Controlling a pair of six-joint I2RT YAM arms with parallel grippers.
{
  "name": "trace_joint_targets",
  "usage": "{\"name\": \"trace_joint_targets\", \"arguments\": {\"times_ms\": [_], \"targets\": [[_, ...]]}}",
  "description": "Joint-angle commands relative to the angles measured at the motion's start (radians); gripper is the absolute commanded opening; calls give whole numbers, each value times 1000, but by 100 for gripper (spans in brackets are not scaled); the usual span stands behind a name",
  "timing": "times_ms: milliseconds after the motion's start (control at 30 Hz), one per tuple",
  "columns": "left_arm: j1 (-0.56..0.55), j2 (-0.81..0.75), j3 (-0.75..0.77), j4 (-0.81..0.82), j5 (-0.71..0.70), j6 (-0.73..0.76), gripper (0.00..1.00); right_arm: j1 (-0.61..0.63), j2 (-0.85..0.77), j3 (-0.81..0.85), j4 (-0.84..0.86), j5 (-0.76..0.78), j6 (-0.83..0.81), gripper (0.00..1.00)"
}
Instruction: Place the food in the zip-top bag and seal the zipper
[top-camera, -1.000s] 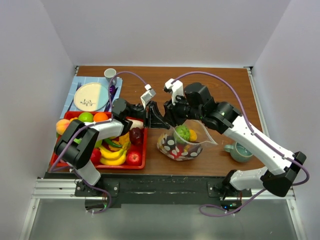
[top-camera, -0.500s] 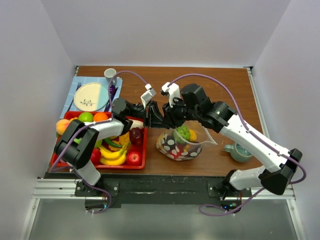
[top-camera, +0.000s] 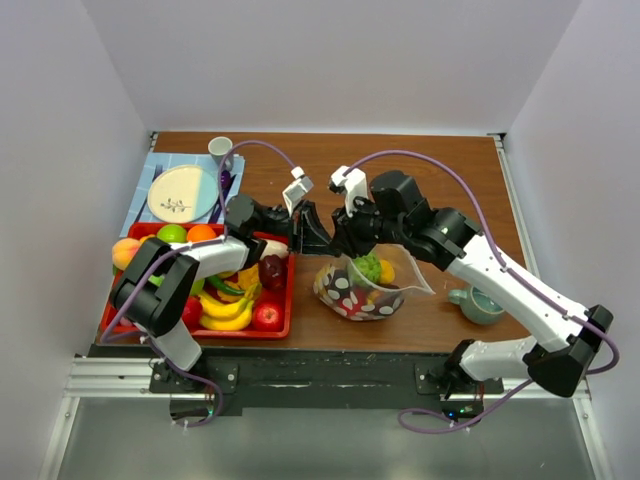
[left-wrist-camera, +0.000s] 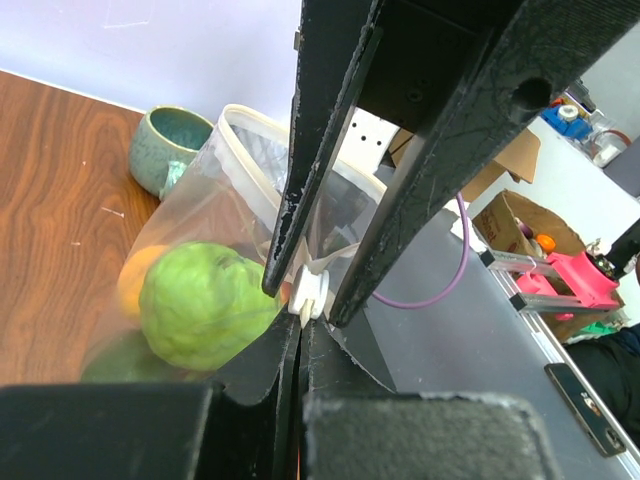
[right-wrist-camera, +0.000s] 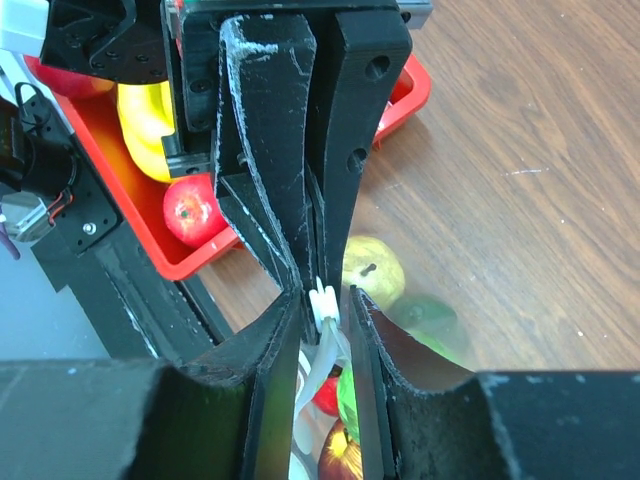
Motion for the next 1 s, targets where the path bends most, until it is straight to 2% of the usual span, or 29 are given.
{"name": "trace_joint_targets", "arguments": {"times_ms": [0, 300, 967], "targets": [[4, 1, 42, 597, -15, 5, 0, -8, -32, -9, -4, 2, 2, 28], [9, 13, 48, 597, -26, 5, 0, -15, -52, -29, 7, 18, 11, 15], [76, 70, 51, 595, -140, -16, 0, -17, -113, -95, 7, 112, 48, 12]]}}
